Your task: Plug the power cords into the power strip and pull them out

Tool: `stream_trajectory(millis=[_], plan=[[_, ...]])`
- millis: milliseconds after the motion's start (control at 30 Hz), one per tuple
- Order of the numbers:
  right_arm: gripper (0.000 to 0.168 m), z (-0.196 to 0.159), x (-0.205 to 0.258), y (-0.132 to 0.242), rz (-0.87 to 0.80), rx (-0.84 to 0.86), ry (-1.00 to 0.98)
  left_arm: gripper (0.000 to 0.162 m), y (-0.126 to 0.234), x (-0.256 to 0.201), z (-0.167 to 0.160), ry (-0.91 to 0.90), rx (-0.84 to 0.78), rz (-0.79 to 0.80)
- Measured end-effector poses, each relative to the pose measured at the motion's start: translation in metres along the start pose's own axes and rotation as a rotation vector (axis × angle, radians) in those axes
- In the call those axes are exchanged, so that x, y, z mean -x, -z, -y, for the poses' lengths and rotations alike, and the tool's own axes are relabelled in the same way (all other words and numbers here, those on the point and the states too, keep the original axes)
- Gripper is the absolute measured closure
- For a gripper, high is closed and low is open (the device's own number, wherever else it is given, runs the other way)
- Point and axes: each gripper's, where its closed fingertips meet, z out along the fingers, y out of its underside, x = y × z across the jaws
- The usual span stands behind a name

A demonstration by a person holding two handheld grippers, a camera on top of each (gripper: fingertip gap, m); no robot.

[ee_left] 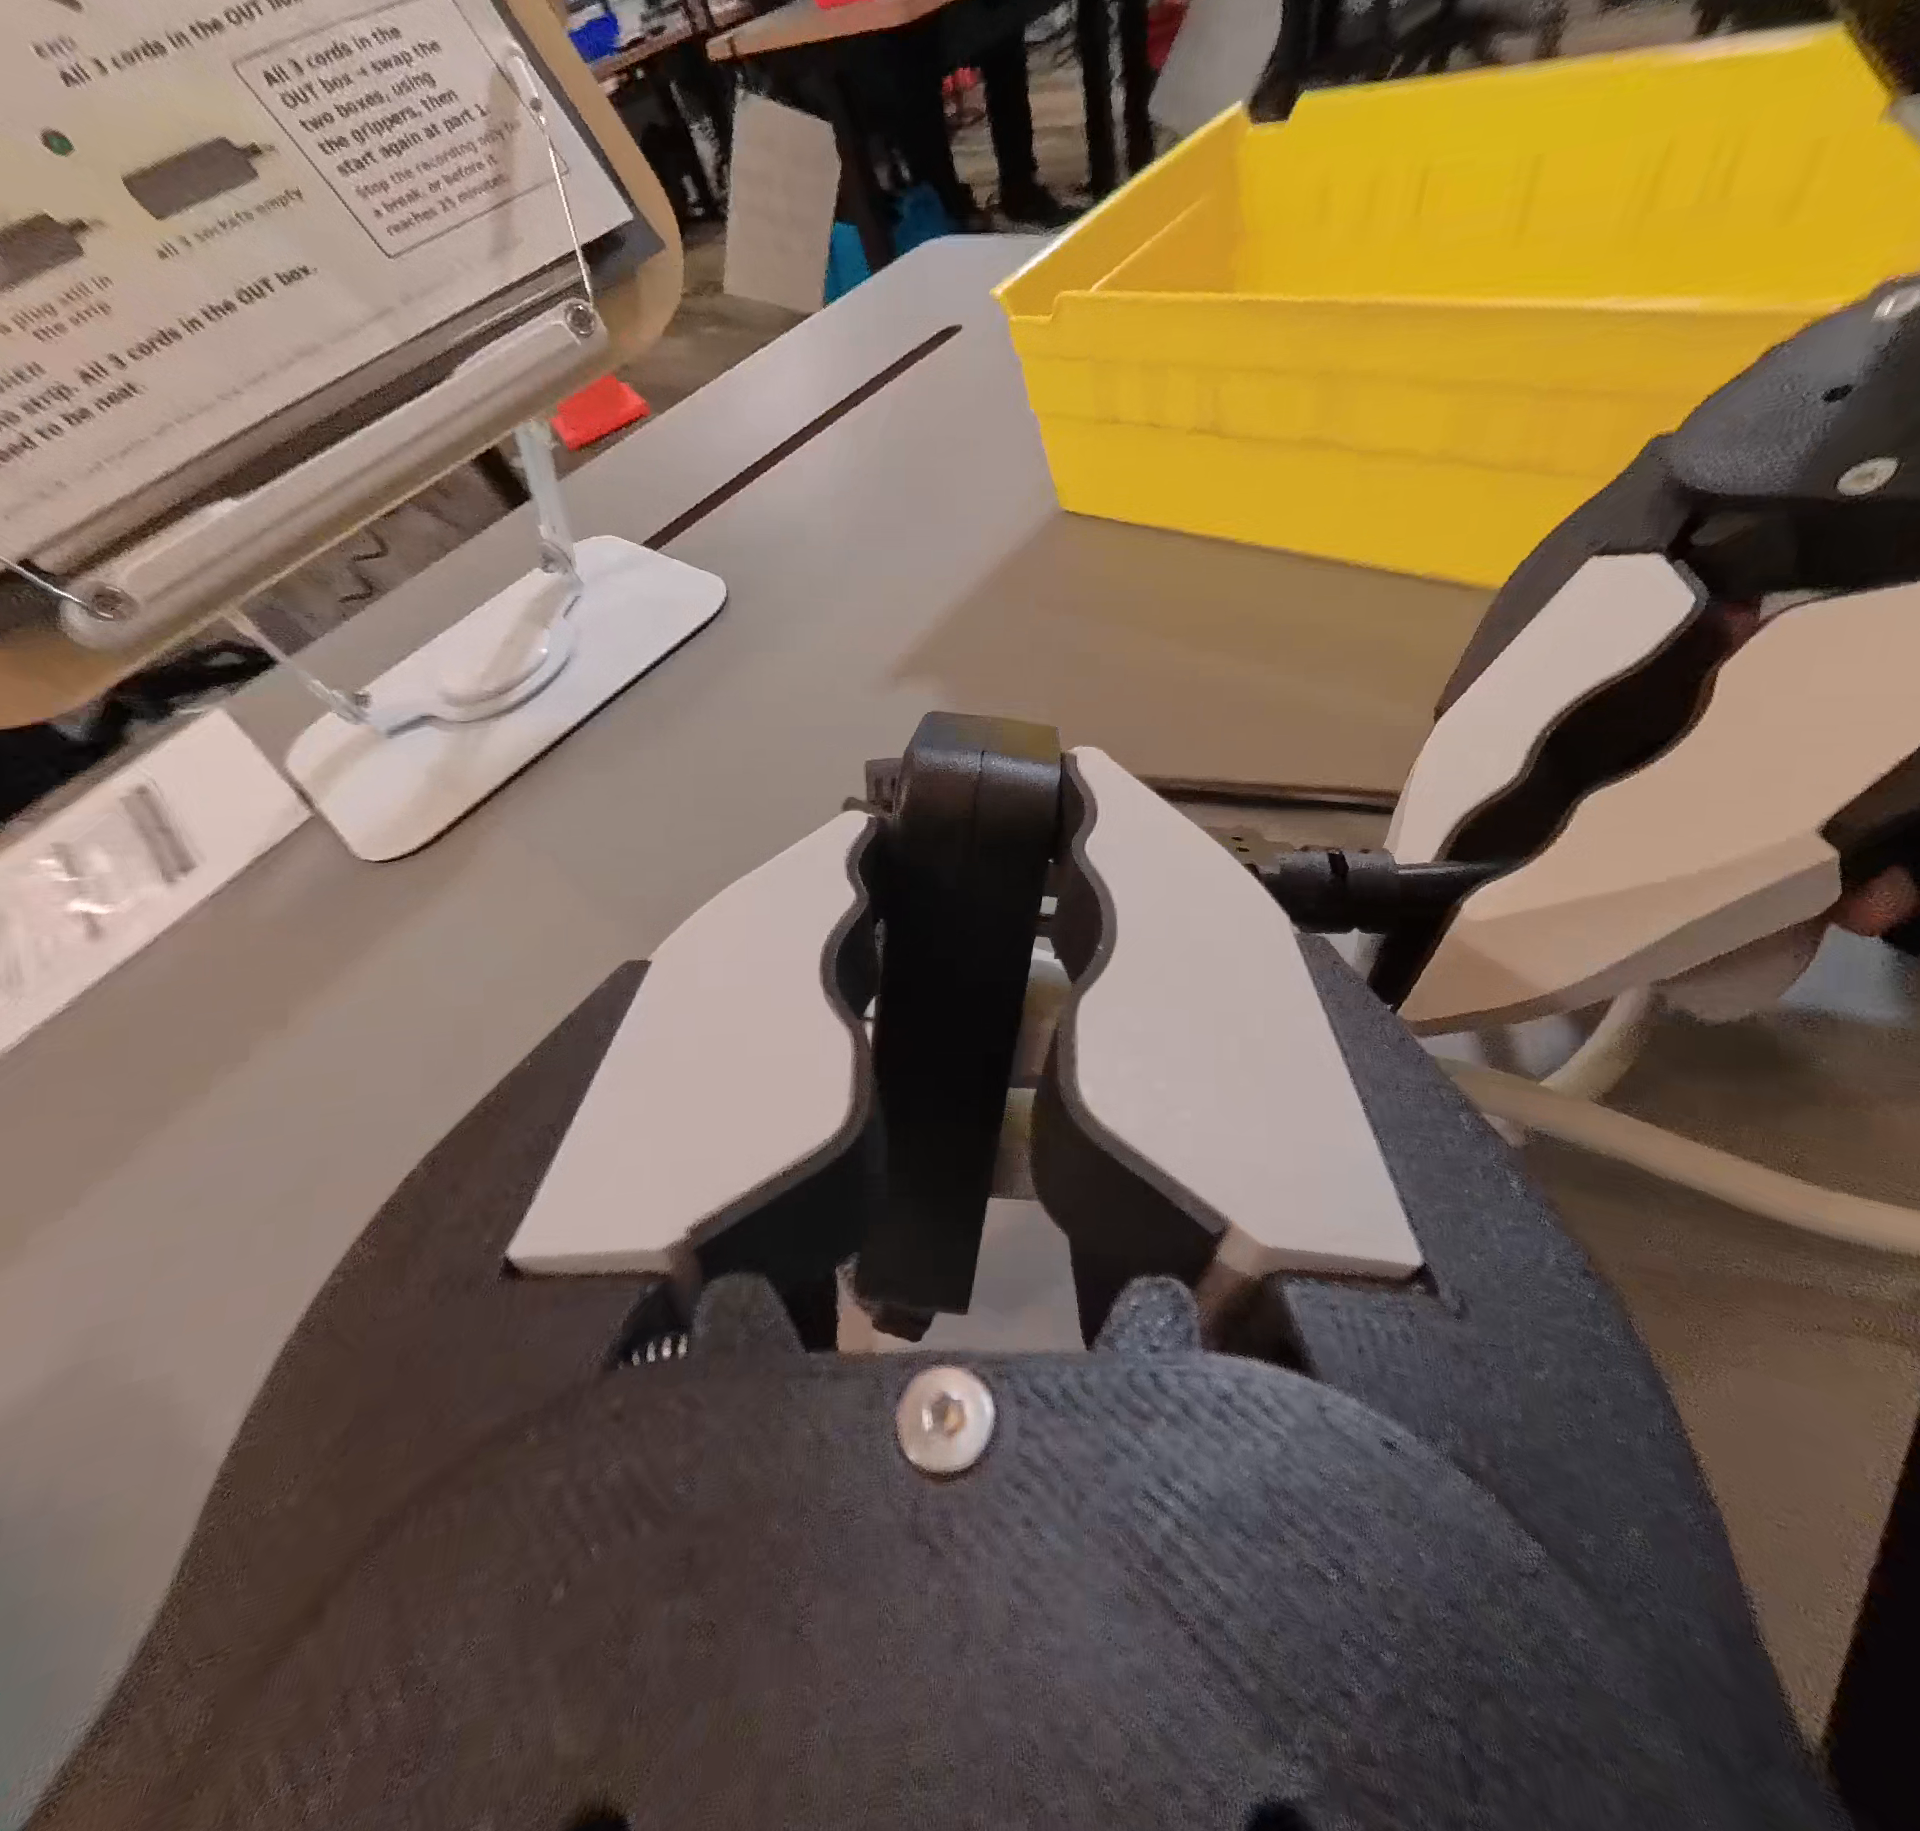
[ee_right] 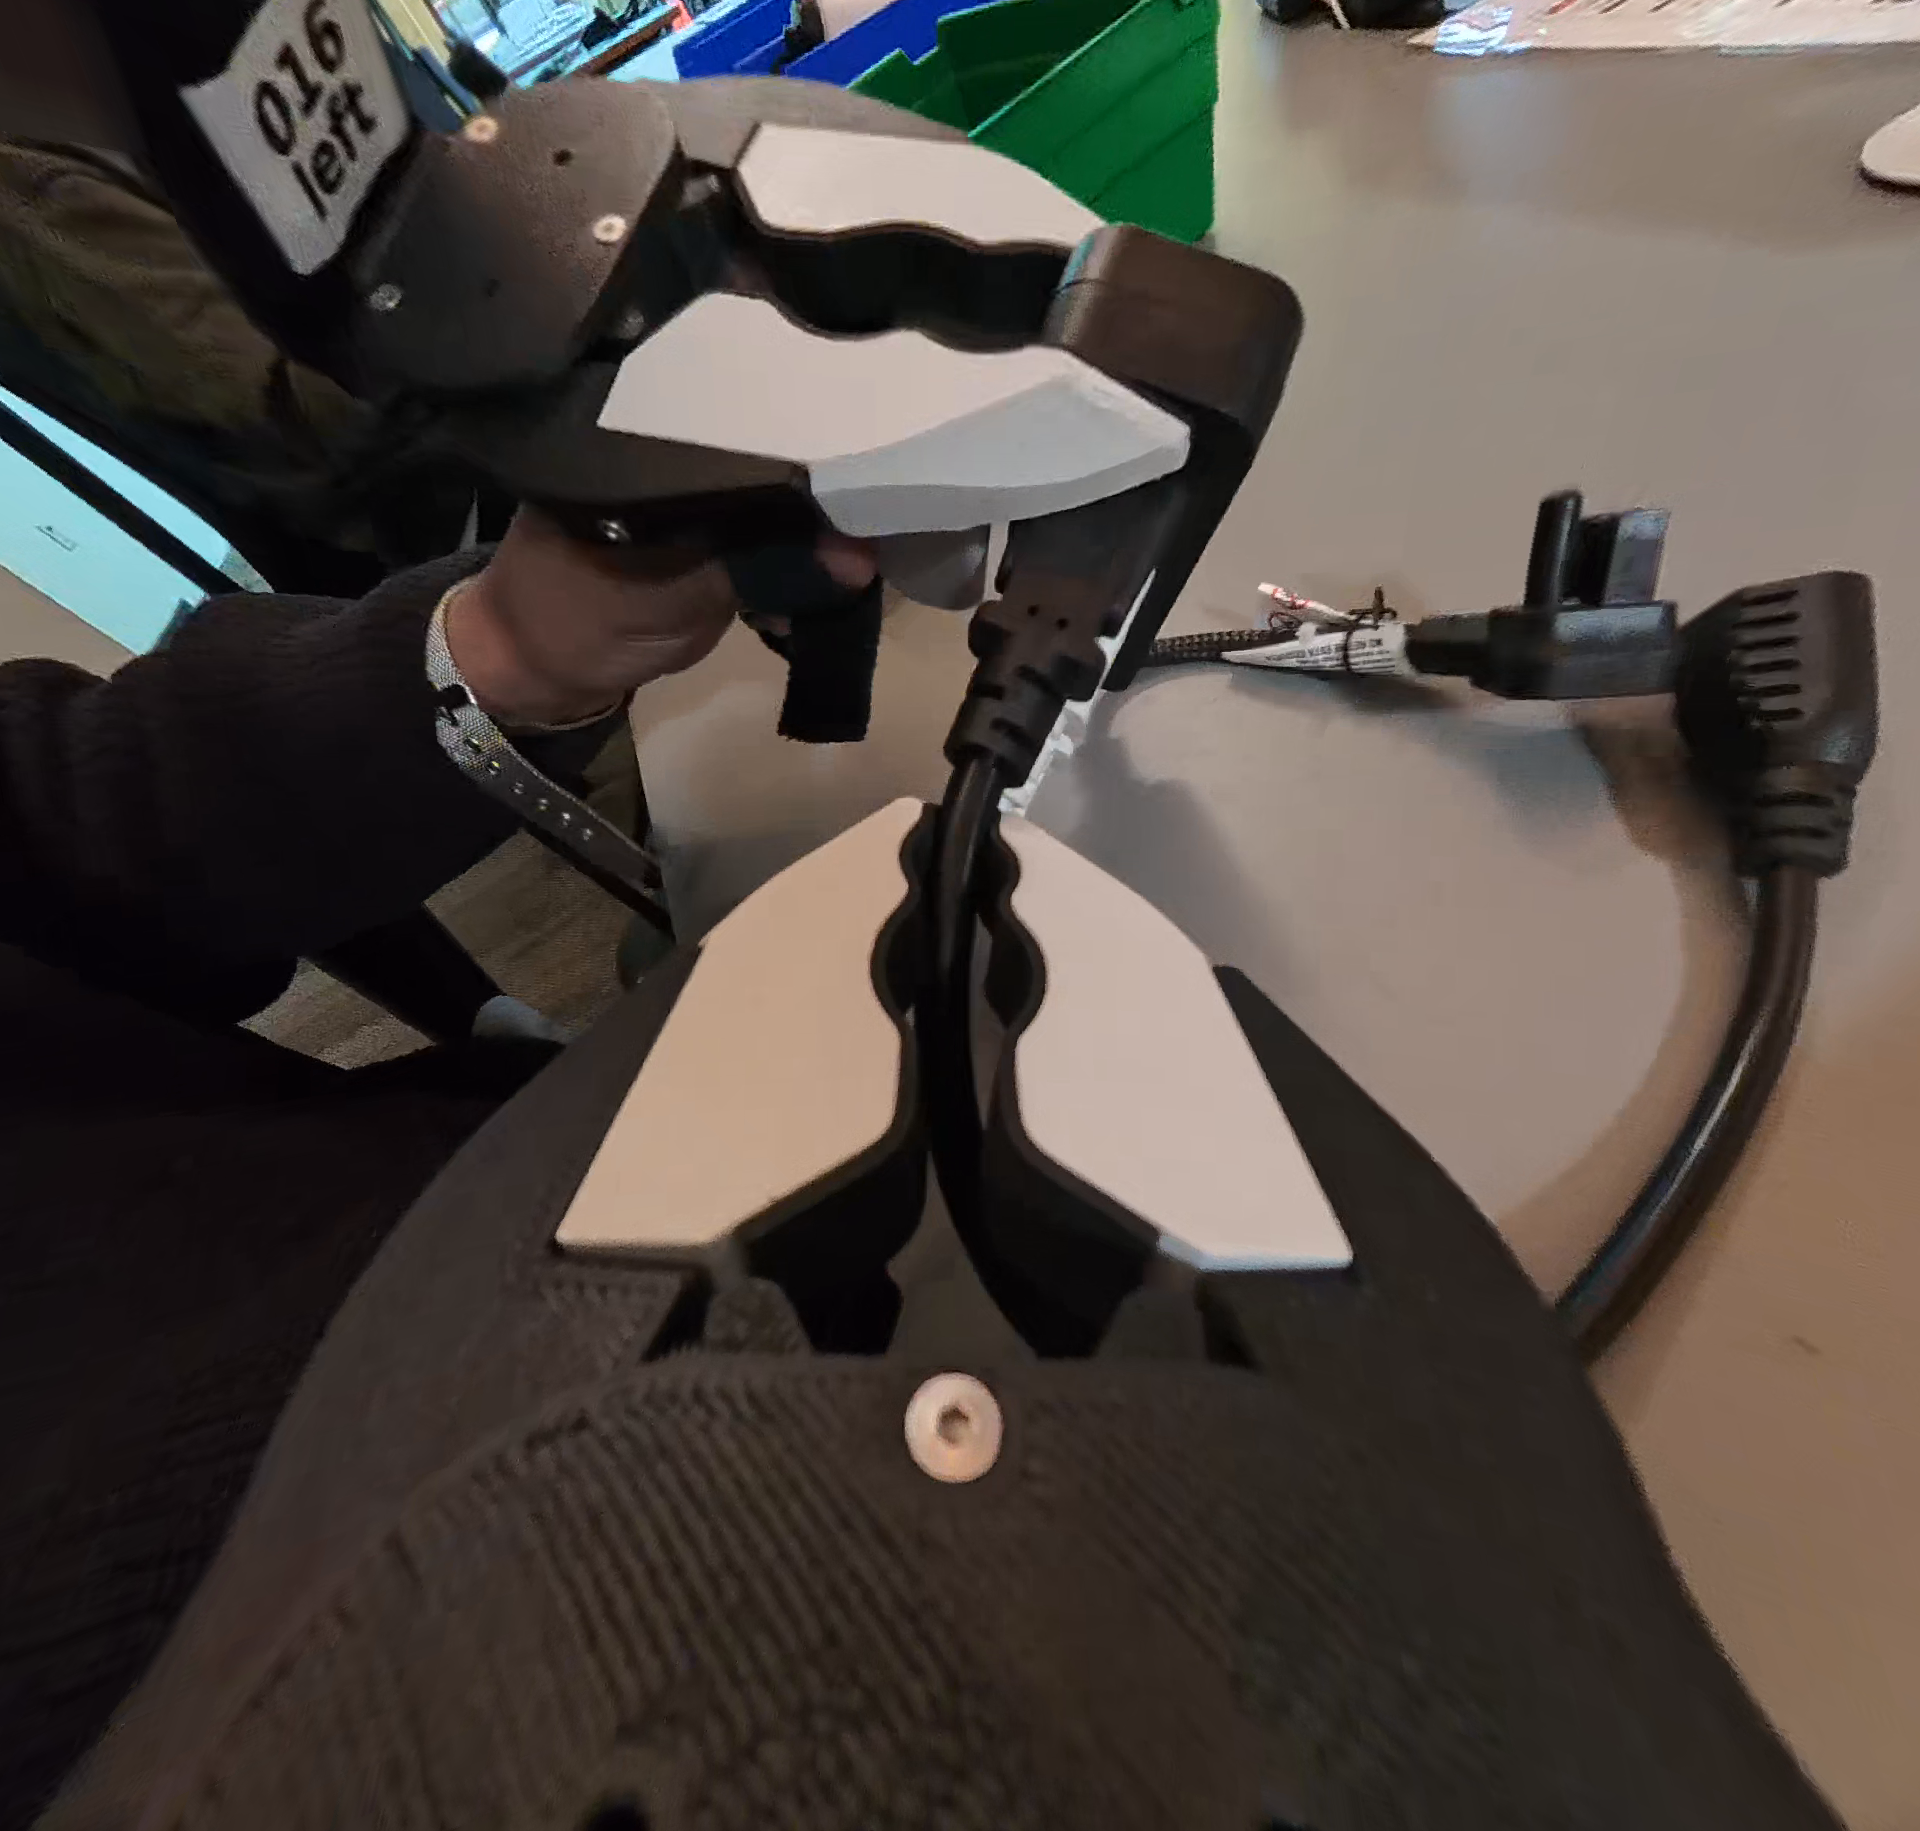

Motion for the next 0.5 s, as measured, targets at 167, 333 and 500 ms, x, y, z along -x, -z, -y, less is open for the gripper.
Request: stream_trajectory(millis=[167, 333, 500], plan=[[0.160, 0.002, -0.003, 0.002, -0.010, -0.014, 0.037, 0.129, 0.001, -0.001, 0.002, -0.014, -0.007, -0.009], [0.158, -0.002, -0.008, 0.004, 0.003, -0.038, 0.037, 0.128, 0.002, -0.008, -0.001, -0.023, 0.010, -0.023], [0.152, 0.001, -0.013, 0.000, -0.059, -0.060, 0.135, 0.127, 0.001, -0.011, -0.002, -0.027, -0.001, -0.014]])
